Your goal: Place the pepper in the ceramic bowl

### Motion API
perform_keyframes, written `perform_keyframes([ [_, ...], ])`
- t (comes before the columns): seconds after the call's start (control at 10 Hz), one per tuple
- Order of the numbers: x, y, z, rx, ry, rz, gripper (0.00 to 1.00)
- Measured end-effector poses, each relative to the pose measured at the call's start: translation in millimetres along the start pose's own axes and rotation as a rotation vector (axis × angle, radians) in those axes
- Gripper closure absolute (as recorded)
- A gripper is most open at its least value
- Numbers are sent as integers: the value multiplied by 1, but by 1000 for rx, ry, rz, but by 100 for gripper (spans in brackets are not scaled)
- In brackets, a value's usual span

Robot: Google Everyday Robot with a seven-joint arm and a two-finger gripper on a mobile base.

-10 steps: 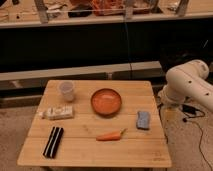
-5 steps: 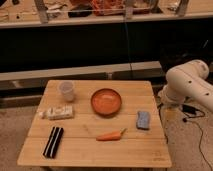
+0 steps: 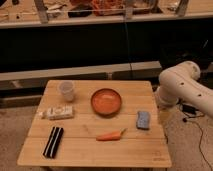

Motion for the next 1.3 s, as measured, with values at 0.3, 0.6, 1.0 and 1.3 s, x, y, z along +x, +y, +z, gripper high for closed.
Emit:
perform_keyframes([
  [0.3,-40,4,12,-6,-10,-70,20],
  [0.6,-66,9,30,-15,-35,-116,20],
  [1.0,-88,18,59,-30,-100,-183,20],
  [1.3,-103,24,74,-37,-146,-212,20],
])
